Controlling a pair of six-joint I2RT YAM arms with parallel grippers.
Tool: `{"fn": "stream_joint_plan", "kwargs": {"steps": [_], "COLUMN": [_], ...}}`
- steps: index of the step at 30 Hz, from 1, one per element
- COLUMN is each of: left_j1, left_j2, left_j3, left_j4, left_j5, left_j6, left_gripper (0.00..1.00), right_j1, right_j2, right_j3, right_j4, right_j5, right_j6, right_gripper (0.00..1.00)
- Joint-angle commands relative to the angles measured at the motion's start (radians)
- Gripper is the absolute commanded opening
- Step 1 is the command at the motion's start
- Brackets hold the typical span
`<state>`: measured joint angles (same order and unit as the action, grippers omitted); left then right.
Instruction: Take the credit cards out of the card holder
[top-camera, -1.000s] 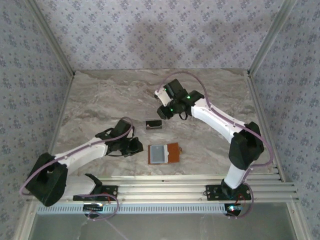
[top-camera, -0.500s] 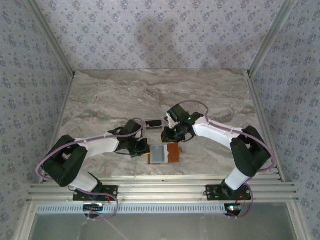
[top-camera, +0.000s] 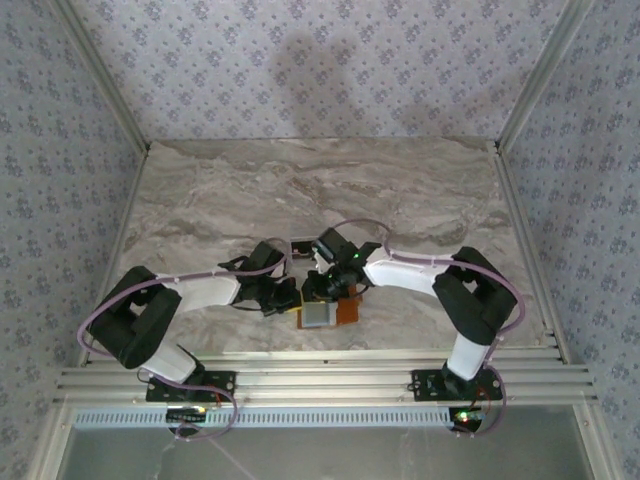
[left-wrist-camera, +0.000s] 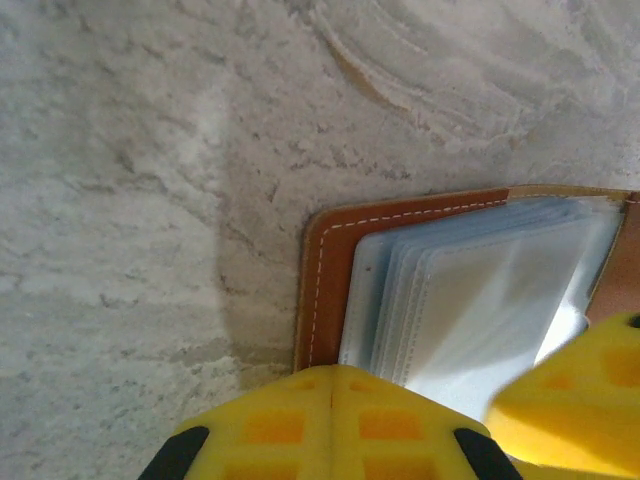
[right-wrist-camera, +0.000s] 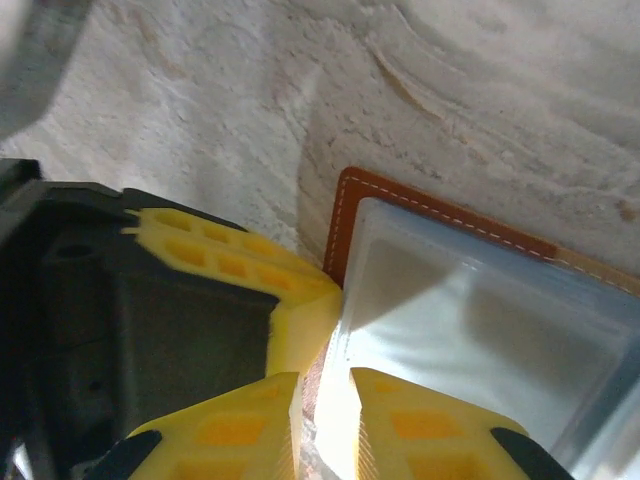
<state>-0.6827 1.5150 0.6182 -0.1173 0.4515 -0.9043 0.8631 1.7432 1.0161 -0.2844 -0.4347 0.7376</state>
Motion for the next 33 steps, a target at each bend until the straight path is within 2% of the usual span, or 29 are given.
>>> {"fn": "stream_joint_plan", "kwargs": {"steps": [1,7,13,18,25,33], "left_j1": [-0.006,-0.007,-0.006,-0.006,-0.006,-0.007], "left_j2": [0.004,-0.005,-0.005,-0.005,-0.013,-0.029], "left_j3": [-0.023,-0.026,-0.026,-0.022,-0.018,-0.006], "left_j4": [-0.017,-0.03,-0.036,-0.039,-0.05,-0.084], "left_j5": [-0.002,-0.01,-0.014,-0.014,-0.017,-0.029], "left_j6": [-0.009,-0.008,-0.007,-0.007,-0.008,0.001], "left_gripper": [0.0,0.0,0.0,0.0,0.0,0.0], "right_j1": [0.011,0.015,0.028,0.052,0.09,0.094], "right_j2": [0.029,0.034,0.02,0.015,0.024,0.008], "right_j3": [-0.018,-0.032,0.0,0.055,0.165,0.198], "right_j4": [0.02,-0.036,-0.183,-0.304,-0.53,-0.646], "right_j5": [-0.01,0.042,0.15,0.25,0.452,0.533], "right_j6": [0.036,0.032,-0.01,-0.028,-0.043,-0.026], "right_gripper": [0.2,0.21,0.35,0.4,0.48,0.5]}}
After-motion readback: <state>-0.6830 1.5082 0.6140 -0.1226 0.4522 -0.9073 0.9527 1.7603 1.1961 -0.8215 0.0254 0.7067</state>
